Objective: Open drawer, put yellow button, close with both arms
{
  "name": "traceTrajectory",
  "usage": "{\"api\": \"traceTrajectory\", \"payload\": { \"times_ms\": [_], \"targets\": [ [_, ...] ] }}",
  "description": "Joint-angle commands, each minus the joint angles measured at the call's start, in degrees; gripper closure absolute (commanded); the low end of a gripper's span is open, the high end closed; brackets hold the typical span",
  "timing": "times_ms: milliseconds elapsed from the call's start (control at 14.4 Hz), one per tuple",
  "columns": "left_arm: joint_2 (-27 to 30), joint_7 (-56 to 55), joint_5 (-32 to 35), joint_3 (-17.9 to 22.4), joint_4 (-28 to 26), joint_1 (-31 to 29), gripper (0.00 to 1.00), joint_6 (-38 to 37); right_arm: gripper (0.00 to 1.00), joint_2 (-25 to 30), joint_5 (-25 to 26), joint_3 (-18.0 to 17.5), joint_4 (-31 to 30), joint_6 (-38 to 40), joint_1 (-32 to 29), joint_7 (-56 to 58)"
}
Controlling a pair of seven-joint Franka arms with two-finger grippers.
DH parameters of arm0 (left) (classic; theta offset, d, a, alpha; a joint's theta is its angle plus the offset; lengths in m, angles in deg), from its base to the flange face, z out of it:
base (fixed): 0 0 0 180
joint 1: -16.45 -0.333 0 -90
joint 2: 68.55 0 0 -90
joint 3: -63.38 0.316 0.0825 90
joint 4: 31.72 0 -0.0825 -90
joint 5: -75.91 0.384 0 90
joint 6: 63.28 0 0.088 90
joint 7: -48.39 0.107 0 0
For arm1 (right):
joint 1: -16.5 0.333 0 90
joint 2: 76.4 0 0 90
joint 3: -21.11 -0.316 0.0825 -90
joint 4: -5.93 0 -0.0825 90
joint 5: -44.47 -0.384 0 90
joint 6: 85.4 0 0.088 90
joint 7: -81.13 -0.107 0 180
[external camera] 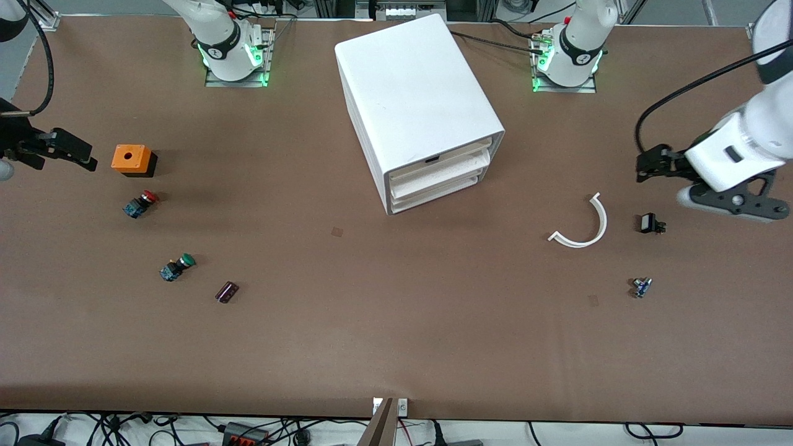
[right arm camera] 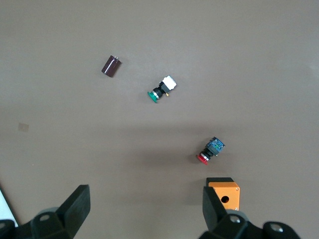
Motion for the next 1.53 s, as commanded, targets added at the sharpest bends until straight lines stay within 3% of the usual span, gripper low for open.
{"api": "traceTrajectory", "payload": {
  "times_ms": [0,208,486,695,834,1459],
  "targets": [
    [7.63,6.33,-3.45,8.53,-10.00,4.68,0.00,3.40,0.00,1.66,-1.04,-0.41,-1.50,-0.17,-0.91,-0.34],
    [11.24,11.45,-3.72,9.35,-16.86,4.26,0.00,9.99,0.00,1.66,-1.04,-0.41,-1.50,-0.17,-0.91,-0.34],
    [11.25,3.75,-6.18,9.09,-17.50,2.41,0.00,17.65,0.00,1.66,-0.95,-0.41,-1.59,-0.17,-0.91,0.01],
    [11.52,1.60,-5.48,8.13,-17.41,2.32,0.00,16.00,0.00,1.66,-0.95,-0.41,-1.59,0.00,-0.91,0.10],
    [11.17,1.69,-3.91,6.45,-14.97,2.24,0.00,9.25,0.00,1.66,-0.95,-0.41,-1.59,0.01,-0.91,0.10],
    [9.76,1.51,-1.52,6.36,-13.02,2.41,0.00,8.96,0.00,1.66,-0.95,-0.41,-1.68,-0.08,-0.74,0.18]
  ]
}}
